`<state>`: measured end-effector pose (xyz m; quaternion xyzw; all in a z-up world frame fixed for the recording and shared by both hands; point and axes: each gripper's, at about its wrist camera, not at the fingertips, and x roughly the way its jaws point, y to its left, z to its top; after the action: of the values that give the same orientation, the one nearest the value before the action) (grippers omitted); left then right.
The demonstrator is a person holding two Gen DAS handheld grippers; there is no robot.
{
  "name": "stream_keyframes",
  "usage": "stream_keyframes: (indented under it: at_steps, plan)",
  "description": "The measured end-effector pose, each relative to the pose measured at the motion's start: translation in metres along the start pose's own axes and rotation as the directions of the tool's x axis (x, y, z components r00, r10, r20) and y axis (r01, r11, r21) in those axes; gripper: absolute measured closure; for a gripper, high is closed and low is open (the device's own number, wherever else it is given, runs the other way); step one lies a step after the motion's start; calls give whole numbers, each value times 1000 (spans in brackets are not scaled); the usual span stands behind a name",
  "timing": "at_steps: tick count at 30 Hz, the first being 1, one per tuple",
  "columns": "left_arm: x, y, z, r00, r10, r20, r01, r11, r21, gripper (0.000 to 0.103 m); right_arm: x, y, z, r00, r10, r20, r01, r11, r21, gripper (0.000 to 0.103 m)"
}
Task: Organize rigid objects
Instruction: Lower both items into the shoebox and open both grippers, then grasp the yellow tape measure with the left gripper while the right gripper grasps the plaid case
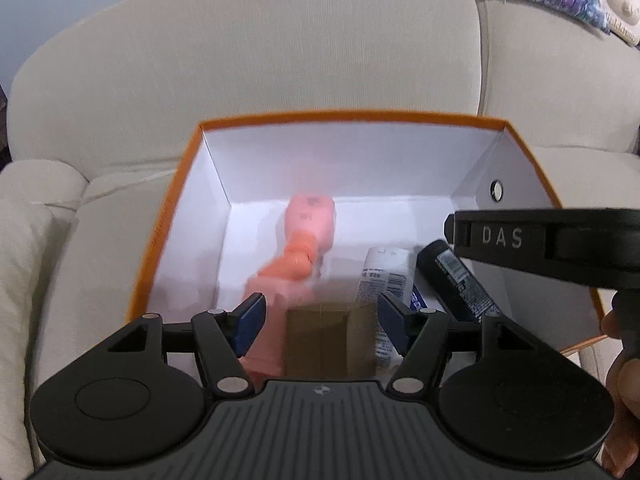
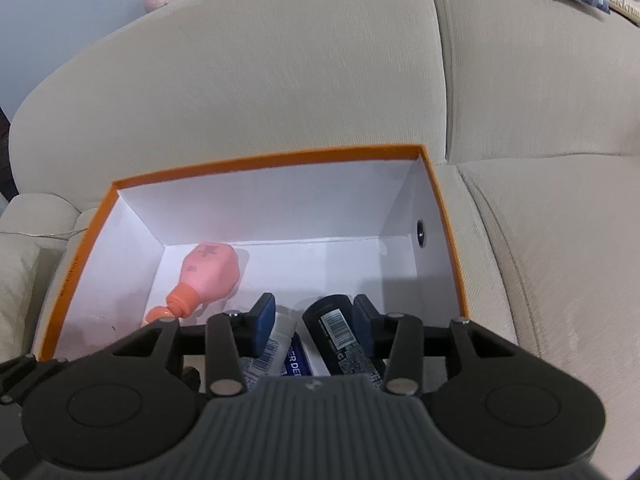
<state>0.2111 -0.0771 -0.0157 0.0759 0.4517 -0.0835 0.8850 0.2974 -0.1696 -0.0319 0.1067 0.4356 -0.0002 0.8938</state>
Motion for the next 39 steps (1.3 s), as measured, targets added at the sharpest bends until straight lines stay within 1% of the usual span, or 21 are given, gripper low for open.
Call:
stream_keyframes:
  at_steps: [5,9,12,14,17,20,22,26,28,32,35,38,39]
  plan:
    - [-18,7,-1,999,-11,33,12,1000,-12,28,-22,2,-3,999,-1,44,1,1000,-19,55]
    - [-39,23,-4,998,-26,59,29,999,-40,27,-47,0,-9,997,8,83,-6,1000,-26,54]
    - [-60,37,-10,996,-41,84,47,996,-74,27,-71,-4,-12,992,19,123,-17,1000,-14,48]
    - [-74,48,-19,994,-44,101,54,994,-99,23,-90,-7,-20,988,25,153,-23,1000,-14,46]
    - [-88,62,-40,994,-63,91,76,987,-140,23,-114,-12,-40,985,33,167,-32,999,-9,45]
    - [-92,71,-62,995,-81,50,89,982,-169,23,-126,-15,-64,988,35,151,-33,999,-14,42]
    - [-88,71,-74,996,-83,15,85,981,-176,23,-127,-15,-78,992,41,116,-40,999,-13,41]
    - [-70,65,-84,995,-89,-40,81,981,-179,22,-125,-17,-97,996,66,58,-67,998,12,41]
    - [-58,62,-88,994,-95,-60,81,978,-194,23,-124,-16,-102,996,75,47,-76,997,13,40]
    - [-28,61,-92,987,-118,-111,87,963,-254,23,-116,-12,-108,998,62,16,-62,998,-8,39]
    - [-11,54,-92,986,-117,-121,81,960,-268,23,-109,-11,-109,998,56,-3,-56,998,-17,39]
    - [2,49,-91,988,-96,-125,60,962,-267,23,-106,-12,-110,998,54,-10,-55,998,-21,38]
    - [8,48,-91,986,-103,-130,64,960,-273,23,-106,-13,-110,999,52,-11,-52,998,-21,37]
